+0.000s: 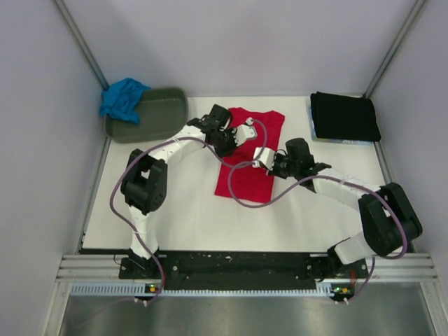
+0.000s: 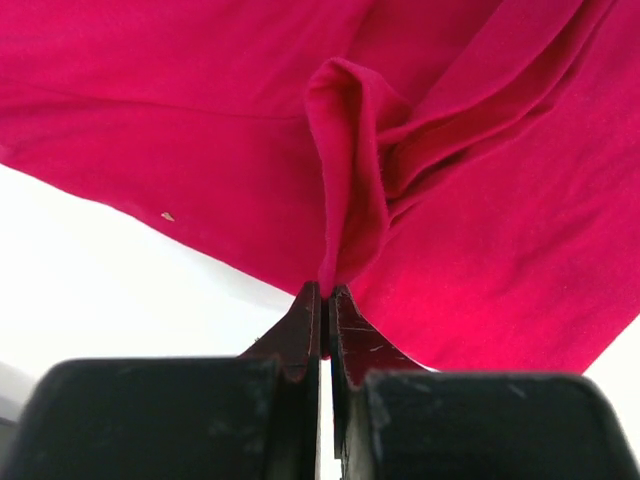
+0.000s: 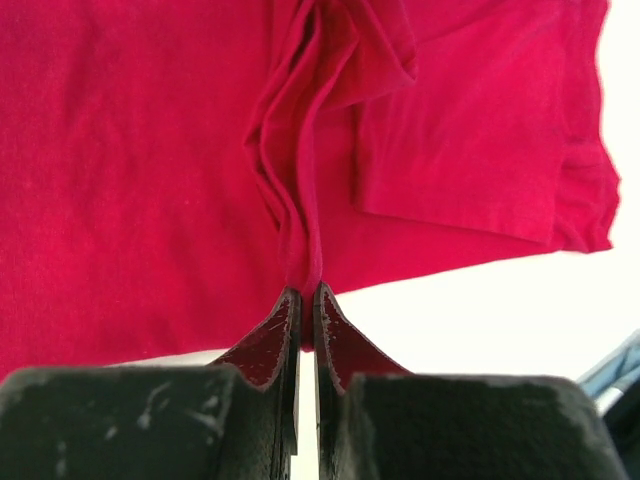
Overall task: Fold and stack the t-shirts
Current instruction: Fold the folded rectangular tshirt in 1/3 of the way
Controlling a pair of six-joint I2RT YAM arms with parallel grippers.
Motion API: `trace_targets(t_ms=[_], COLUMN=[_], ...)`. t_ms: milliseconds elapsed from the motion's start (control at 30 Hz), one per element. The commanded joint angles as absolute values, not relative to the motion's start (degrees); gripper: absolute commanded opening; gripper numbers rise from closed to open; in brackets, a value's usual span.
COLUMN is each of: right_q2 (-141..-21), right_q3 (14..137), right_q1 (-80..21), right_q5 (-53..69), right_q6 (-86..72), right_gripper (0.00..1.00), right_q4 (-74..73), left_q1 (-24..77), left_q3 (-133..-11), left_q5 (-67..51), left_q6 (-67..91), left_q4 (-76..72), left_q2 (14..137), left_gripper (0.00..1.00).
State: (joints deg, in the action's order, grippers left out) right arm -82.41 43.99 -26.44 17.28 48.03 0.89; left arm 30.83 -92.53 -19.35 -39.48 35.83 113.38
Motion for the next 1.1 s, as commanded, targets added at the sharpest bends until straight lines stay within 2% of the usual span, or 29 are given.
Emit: trace_targets(t_ms=[0, 300, 367, 467, 533, 733, 800, 867, 967, 1067], right_q2=[-85.95, -91.93, -93.68, -96.50, -99.39, -103.89, -100.57, -94.69, -83.36, -75.61], right_q3=[48.16, 51.33, 52.11, 54.40, 56.76, 66.70, 66.01, 61.11, 52.50, 44.41], right_q1=[-25.84, -24.17, -23.56, -21.72, -20.57, -19.78, -19.86, -19.86, -19.95, -21.61], right_q5=[19.60, 17.94, 15.74, 14.15, 13.10, 0.80, 3.67, 9.46, 20.00, 27.67], right_q6=[49.83, 49.05, 47.03, 42.82, 40.70, 39.29, 40.25, 40.08, 40.95, 44.46], right_gripper=[0.00, 0.00, 0.07, 0.19, 0.22, 0.24, 0.24, 0.27, 0.38, 0.51], right_q4=[4.04, 4.30, 5.27, 7.81, 9.84, 7.40, 4.67, 4.57, 5.45, 4.93], left_q1=[30.32, 30.15, 30.15, 29.88, 29.10, 26.11, 25.75, 25.93, 26.45, 27.77], left_q3=[-95.19, -98.61, -99.23, -100.10, -102.64, -113.72, -113.47, -107.96, -92.08, -85.63], left_q5=[-18.55, -16.44, -14.95, -9.95, -6.78, -0.53, -3.76, -12.78, -29.03, -35.67], left_q6=[-38.94, -39.20, -38.24, -36.22, -34.64, -31.73, -32.69, -36.54, -46.81, -57.27], left_q4=[37.09, 37.71, 36.92, 33.15, 30.60, 30.58, 32.51, 33.83, 35.23, 43.74], left_q2=[114.87, 119.53, 120.58, 121.64, 122.95, 127.09, 124.73, 118.86, 107.97, 104.07], left_gripper=[0.00, 0.00, 0.14, 0.26, 0.33, 0.40, 0.40, 0.41, 0.46, 0.50])
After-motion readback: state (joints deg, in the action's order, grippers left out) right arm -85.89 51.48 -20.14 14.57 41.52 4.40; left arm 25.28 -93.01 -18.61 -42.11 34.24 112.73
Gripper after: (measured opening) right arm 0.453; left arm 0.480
